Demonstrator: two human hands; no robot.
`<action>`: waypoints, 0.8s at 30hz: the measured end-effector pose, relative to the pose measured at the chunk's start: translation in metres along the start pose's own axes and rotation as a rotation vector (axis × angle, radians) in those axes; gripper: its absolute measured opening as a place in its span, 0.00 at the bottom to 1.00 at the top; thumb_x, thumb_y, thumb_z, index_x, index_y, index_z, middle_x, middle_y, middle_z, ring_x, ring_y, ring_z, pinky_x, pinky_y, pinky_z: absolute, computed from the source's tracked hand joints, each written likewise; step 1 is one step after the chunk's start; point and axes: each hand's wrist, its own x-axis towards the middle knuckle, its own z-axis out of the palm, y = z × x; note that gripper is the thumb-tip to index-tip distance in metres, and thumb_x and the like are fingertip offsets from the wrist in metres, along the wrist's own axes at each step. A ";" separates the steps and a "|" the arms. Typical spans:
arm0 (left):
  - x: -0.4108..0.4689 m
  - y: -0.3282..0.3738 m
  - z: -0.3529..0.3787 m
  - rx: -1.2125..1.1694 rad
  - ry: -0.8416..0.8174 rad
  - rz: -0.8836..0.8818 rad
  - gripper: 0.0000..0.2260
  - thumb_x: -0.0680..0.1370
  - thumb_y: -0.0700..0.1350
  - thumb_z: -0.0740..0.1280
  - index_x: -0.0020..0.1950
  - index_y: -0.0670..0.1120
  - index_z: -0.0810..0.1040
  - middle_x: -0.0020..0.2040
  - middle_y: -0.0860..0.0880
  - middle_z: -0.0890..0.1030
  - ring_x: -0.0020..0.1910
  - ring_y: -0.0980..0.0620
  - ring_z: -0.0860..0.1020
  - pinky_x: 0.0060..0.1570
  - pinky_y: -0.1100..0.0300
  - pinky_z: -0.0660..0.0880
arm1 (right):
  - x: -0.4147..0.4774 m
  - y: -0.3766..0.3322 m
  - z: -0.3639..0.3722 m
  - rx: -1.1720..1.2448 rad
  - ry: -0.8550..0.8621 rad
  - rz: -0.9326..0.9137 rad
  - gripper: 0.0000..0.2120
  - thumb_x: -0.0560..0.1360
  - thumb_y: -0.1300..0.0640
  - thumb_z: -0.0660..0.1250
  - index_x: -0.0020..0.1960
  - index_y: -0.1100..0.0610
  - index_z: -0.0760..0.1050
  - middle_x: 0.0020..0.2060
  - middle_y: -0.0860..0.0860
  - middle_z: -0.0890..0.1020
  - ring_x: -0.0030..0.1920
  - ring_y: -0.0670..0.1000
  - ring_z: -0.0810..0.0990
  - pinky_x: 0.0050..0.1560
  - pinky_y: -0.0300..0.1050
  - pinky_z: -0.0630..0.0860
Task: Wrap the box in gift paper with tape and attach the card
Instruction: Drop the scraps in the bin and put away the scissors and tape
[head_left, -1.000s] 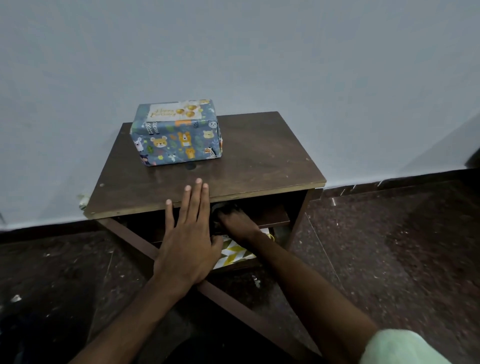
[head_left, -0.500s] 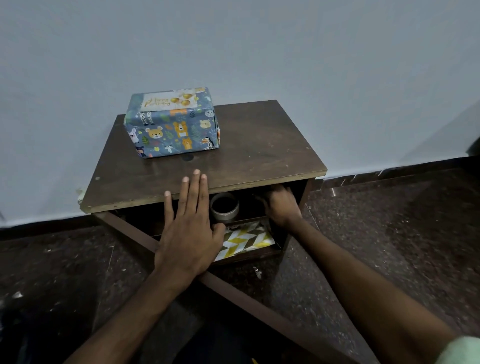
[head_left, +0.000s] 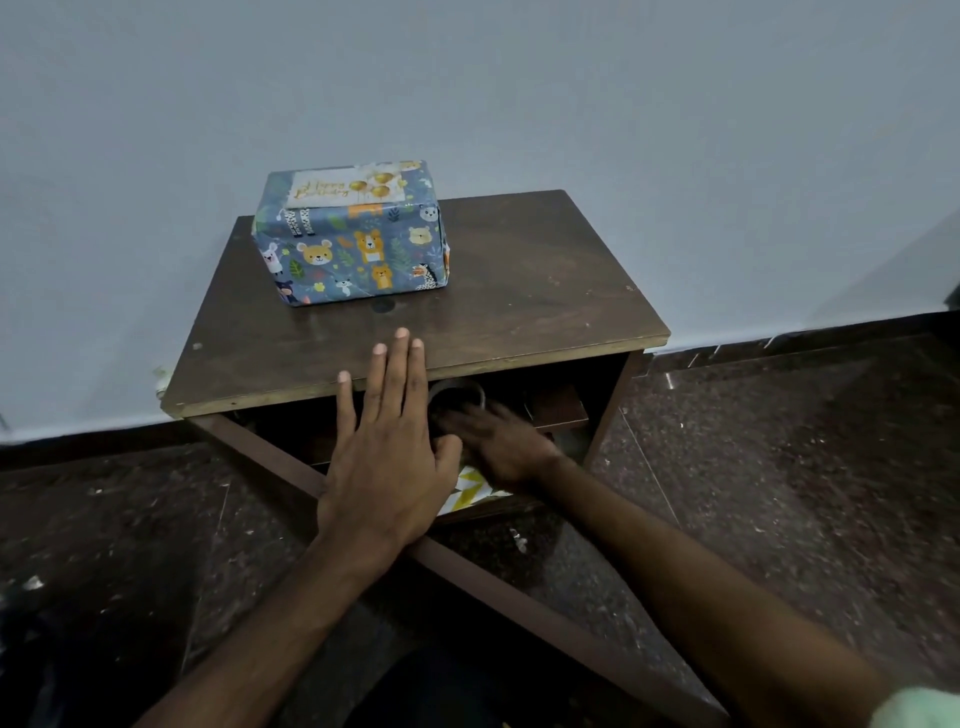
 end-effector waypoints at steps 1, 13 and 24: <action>-0.001 -0.001 0.000 0.005 0.001 0.002 0.37 0.74 0.57 0.42 0.82 0.44 0.40 0.82 0.48 0.38 0.81 0.51 0.38 0.77 0.47 0.35 | 0.004 -0.005 0.005 -0.066 -0.066 -0.084 0.30 0.81 0.46 0.42 0.81 0.55 0.50 0.81 0.53 0.49 0.80 0.53 0.48 0.78 0.55 0.47; 0.001 -0.002 0.001 0.011 0.013 -0.004 0.36 0.75 0.56 0.41 0.82 0.45 0.42 0.82 0.49 0.40 0.81 0.51 0.40 0.77 0.47 0.36 | -0.009 -0.019 -0.018 0.043 -0.001 -0.097 0.33 0.81 0.41 0.43 0.80 0.58 0.52 0.80 0.55 0.53 0.80 0.54 0.49 0.78 0.54 0.49; 0.001 0.000 0.000 -0.002 0.018 -0.004 0.36 0.75 0.55 0.41 0.82 0.44 0.42 0.83 0.48 0.41 0.81 0.51 0.41 0.78 0.47 0.36 | -0.029 0.032 0.017 -0.033 -0.207 0.458 0.37 0.83 0.38 0.44 0.80 0.62 0.38 0.80 0.56 0.40 0.80 0.53 0.40 0.78 0.51 0.42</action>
